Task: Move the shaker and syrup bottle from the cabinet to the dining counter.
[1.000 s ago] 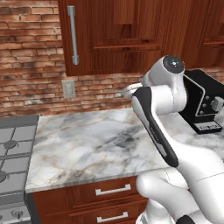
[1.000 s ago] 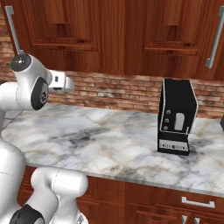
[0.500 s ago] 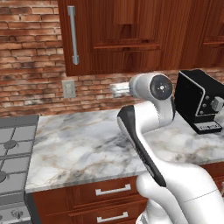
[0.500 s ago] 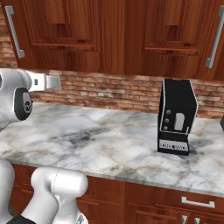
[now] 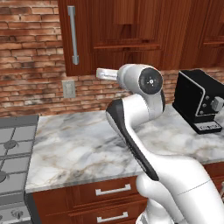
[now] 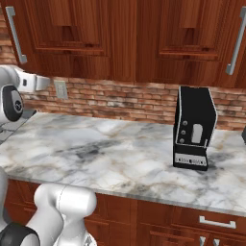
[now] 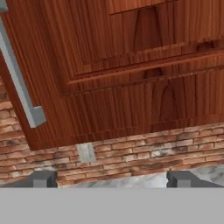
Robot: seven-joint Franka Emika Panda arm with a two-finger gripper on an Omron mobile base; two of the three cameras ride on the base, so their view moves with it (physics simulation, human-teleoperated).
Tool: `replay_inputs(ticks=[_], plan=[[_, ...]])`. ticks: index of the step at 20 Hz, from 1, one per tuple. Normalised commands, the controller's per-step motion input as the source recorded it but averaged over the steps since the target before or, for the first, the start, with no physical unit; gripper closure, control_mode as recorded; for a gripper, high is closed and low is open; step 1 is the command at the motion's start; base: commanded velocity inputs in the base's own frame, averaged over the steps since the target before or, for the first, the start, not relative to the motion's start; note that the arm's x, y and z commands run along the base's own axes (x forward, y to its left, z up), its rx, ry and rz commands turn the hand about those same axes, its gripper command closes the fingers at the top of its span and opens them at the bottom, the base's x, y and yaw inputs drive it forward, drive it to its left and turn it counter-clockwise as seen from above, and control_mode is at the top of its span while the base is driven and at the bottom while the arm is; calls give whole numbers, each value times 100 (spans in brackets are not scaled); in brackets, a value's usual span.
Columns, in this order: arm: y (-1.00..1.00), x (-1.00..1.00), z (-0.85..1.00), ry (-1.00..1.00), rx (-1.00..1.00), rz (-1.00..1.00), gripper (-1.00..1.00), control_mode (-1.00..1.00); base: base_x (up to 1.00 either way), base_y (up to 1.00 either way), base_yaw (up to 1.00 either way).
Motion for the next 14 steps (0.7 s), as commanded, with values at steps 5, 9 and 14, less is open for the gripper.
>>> replay_inputs(ticks=[5, 9, 14], plan=[[34, -9, 41, 5, 13, 9, -100, -100, 0, 0, 0], [35, -5, 32, 9, 7, 9, -100, -100, 0, 0, 0], [38, 0, 23, 9, 1, 5, -100, -100, 0, 0, 0]])
